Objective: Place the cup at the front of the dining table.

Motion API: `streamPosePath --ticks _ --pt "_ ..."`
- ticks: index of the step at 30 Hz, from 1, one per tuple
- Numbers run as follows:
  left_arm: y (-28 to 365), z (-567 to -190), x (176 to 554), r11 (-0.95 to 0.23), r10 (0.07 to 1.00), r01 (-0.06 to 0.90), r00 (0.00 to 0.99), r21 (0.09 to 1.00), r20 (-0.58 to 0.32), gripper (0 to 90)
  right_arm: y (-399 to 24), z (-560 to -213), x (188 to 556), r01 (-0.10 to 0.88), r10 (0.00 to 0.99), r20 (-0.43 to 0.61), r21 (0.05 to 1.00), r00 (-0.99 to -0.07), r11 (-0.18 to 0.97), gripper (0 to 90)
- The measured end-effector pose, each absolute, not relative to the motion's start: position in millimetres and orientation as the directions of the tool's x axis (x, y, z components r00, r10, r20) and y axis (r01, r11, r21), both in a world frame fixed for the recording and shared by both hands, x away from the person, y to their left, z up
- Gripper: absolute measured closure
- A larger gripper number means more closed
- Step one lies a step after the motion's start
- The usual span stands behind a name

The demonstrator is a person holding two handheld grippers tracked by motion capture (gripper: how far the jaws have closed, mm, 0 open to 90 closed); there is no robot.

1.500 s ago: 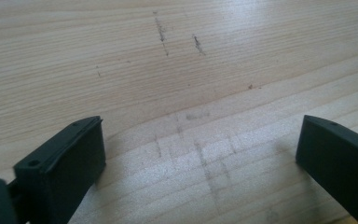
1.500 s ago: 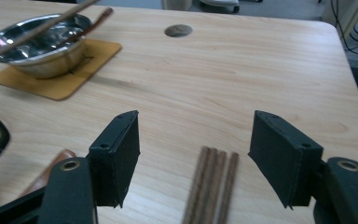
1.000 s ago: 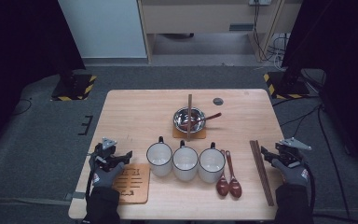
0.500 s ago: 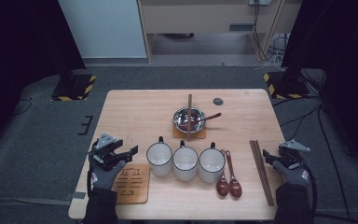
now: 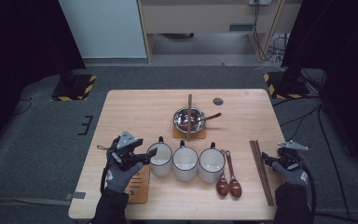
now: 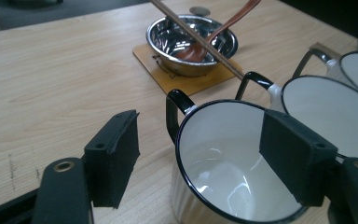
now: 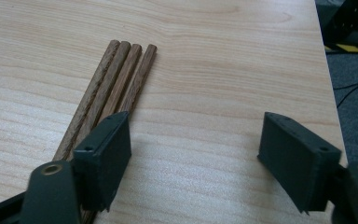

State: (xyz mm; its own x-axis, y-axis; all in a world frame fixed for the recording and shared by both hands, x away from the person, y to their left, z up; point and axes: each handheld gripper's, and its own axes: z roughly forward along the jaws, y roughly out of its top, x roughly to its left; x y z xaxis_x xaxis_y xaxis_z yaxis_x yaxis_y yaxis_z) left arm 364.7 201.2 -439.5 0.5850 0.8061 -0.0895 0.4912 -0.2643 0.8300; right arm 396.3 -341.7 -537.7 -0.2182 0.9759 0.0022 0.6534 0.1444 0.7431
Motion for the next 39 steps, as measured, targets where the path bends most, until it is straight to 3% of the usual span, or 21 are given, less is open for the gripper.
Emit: streamPosePath --ticks 12,21,32,39 --pt "185.4 -450.6 382.3 -0.336 0.789 0.559 0.607 0.758 -0.098 30.3 -341.4 -538.6 398.1 0.675 0.972 0.004 0.720 -0.236 0.161 7.6" --pt "178.8 -458.1 390.4 -0.380 0.791 0.588 0.606 0.714 -0.078 39.0 -342.7 -539.6 399.8 0.692 0.979 0.006 0.708 -0.205 0.141 0.4" --pt "174.2 -463.0 400.3 -0.438 0.786 0.608 0.617 0.662 -0.046 47.0 -345.3 -539.7 400.0 0.692 0.980 0.001 0.708 -0.198 0.139 0.5" --pt "177.7 -466.0 402.0 -0.433 0.786 0.632 0.614 0.643 -0.075 55.2 -345.2 -539.6 399.3 0.694 0.981 0.002 0.707 -0.193 0.135 0.4"
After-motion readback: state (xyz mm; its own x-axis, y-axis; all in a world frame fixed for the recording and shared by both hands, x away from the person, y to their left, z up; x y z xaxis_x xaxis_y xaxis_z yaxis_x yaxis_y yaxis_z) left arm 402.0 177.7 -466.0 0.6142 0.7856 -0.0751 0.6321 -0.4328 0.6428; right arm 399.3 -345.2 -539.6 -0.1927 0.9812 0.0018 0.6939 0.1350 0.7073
